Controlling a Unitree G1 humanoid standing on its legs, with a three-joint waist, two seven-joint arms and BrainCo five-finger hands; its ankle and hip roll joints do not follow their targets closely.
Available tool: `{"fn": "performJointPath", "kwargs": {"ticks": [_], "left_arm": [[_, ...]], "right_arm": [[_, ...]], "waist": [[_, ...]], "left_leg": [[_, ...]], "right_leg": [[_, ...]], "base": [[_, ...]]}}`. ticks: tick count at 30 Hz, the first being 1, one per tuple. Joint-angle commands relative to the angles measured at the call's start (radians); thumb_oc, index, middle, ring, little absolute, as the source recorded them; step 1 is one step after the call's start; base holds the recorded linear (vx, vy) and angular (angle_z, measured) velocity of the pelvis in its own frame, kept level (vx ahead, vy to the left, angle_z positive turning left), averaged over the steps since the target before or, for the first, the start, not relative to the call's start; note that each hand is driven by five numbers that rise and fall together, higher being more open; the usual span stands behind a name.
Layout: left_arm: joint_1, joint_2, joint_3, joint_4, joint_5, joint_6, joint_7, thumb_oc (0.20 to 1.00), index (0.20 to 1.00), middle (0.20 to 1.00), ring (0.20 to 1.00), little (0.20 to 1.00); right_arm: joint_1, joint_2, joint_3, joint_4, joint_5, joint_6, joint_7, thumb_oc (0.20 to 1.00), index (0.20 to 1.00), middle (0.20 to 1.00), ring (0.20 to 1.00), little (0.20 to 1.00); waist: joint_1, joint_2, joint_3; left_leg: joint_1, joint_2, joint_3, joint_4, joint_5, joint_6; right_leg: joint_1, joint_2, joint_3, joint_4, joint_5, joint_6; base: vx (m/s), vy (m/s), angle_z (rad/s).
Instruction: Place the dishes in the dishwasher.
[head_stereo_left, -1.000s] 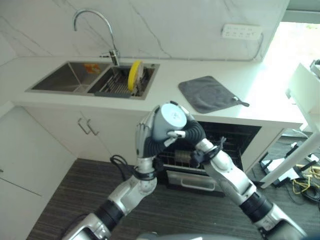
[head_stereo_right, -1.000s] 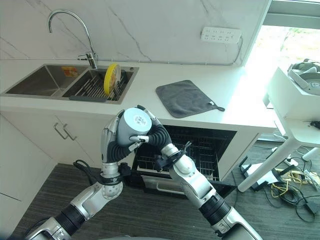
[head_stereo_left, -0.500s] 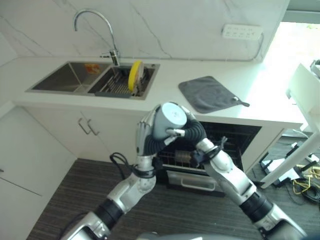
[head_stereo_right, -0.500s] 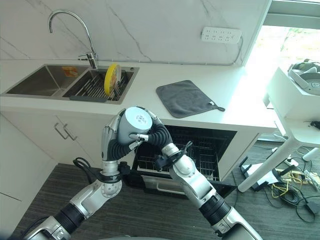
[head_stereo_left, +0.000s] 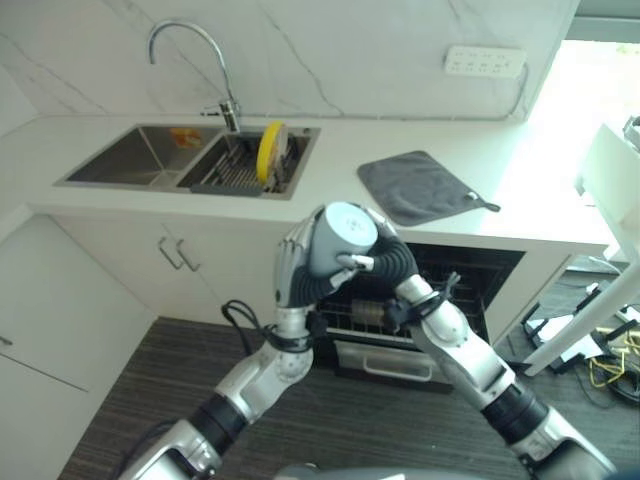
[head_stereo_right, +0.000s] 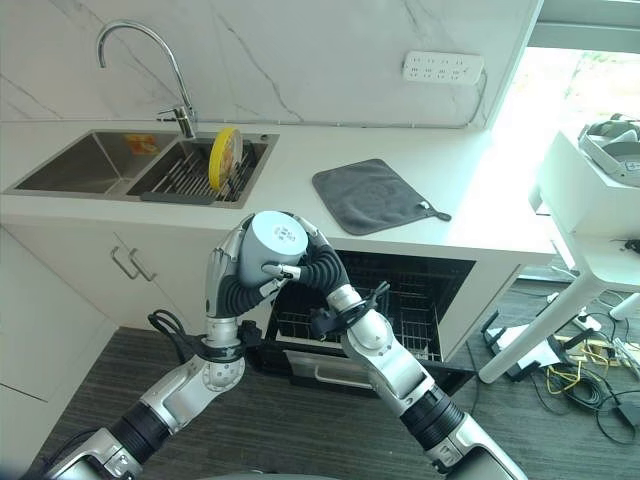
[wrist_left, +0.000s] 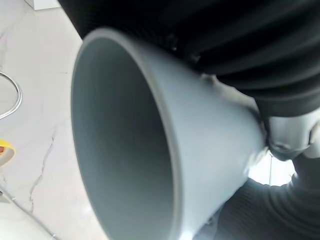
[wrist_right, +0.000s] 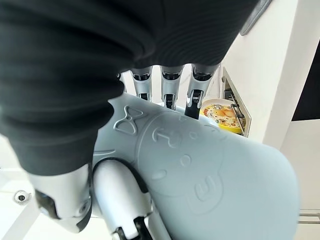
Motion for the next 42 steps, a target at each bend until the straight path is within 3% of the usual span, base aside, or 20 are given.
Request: {"fn": "performJointPath", "kwargs": {"ticks": [1,14,18,30,34,36,38,40,42], "left_arm": [[-0.132,0.013,-0.127,-0.027,0.076,-0.038,-0.053,1.000,1.000,1.000,1.000,1.000],[-0.116,0.013,-0.109,-0.030,0.064,-0.017,-0.048,1.000,1.000,1.000,1.000,1.000],[-0.103,0.018,-0.090,-0.031,0.069,-0.010,-0.044,1.000,1.000,1.000,1.000,1.000],[-0.079,0.033,-0.054,-0.013,0.069,-0.019,-0.024,1.000,1.000,1.000,1.000,1.000],[-0.054,0.044,-0.024,-0.011,0.033,0.005,-0.054,1.000,1.000,1.000,1.000,1.000],[-0.041,0.062,0.000,-0.008,-0.010,-0.043,-0.173,1.000,1.000,1.000,1.000,1.000],[-0.033,0.068,0.006,-0.008,-0.013,-0.066,-0.219,1.000,1.000,1.000,1.000,1.000],[-0.007,0.097,0.013,0.018,-0.040,-0.041,-0.286,1.000,1.000,1.000,1.000,1.000],[-0.001,0.109,0.020,0.040,-0.112,-0.047,-0.363,1.000,1.000,1.000,1.000,1.000]], "right_arm": [[-0.201,0.071,0.038,-0.037,-0.025,-0.078,-0.009,0.200,0.200,0.200,0.200,0.200],[-0.165,0.077,-0.063,-0.024,0.042,-0.195,-0.233,0.200,0.200,0.200,0.200,0.200],[-0.138,0.072,-0.143,-0.004,0.041,-0.271,-0.326,0.200,0.200,0.200,0.200,0.200],[-0.086,0.037,-0.246,0.004,-0.026,-0.328,-0.436,0.200,0.200,0.200,0.200,0.200],[-0.052,0.010,-0.284,0.022,-0.034,-0.324,-0.419,0.200,0.200,0.200,0.200,0.200],[-0.027,-0.014,-0.305,0.028,-0.060,-0.291,-0.382,0.200,0.200,0.200,0.200,0.200],[-0.018,-0.025,-0.314,0.031,-0.054,-0.278,-0.358,0.200,0.200,0.200,0.200,0.200],[0.010,-0.072,-0.338,0.058,0.003,-0.243,-0.244,0.200,0.200,0.200,0.200,0.200],[0.023,-0.089,-0.343,0.070,0.035,-0.224,-0.213,0.200,0.200,0.200,0.200,0.200]], "waist": [[0.019,-0.050,0.009],[0.006,-0.039,0.011],[-0.001,-0.033,0.011],[-0.014,-0.027,0.018],[-0.019,-0.030,0.021],[-0.023,-0.033,0.020],[-0.023,-0.034,0.021],[-0.027,-0.035,0.027],[-0.029,-0.036,0.032]], "left_leg": [[-0.033,-0.001,-0.003,0.115,-0.139,0.013],[-0.023,0.014,0.018,0.099,-0.126,0.007],[-0.020,0.020,0.027,0.088,-0.118,0.007],[-0.025,0.023,0.037,0.093,-0.114,0.008],[-0.029,0.027,0.042,0.105,-0.116,0.008],[-0.032,0.032,0.051,0.115,-0.118,0.007],[-0.035,0.034,0.054,0.120,-0.117,0.007],[-0.048,0.042,0.059,0.140,-0.116,0.005],[-0.053,0.044,0.060,0.154,-0.120,0.006]], "right_leg": [[0.012,-0.055,-0.011,0.087,-0.135,-0.006],[0.015,-0.055,-0.028,0.090,-0.136,-0.006],[0.013,-0.055,-0.036,0.092,-0.135,-0.006],[0.005,-0.051,-0.034,0.103,-0.137,-0.009],[0.001,-0.049,-0.031,0.115,-0.142,-0.010],[-0.004,-0.050,-0.033,0.126,-0.145,-0.008],[-0.008,-0.051,-0.035,0.134,-0.146,-0.008],[-0.024,-0.052,-0.039,0.174,-0.162,-0.009],[-0.033,-0.054,-0.040,0.198,-0.172,-0.009]], "base": [[0.00,0.000,0.00],[0.00,0.000,0.00],[0.00,0.001,0.02],[0.00,-0.002,0.04],[0.00,0.000,0.00],[0.00,0.000,0.00],[0.00,0.000,0.00],[0.01,0.016,-0.05],[0.01,0.010,-0.09]]}}
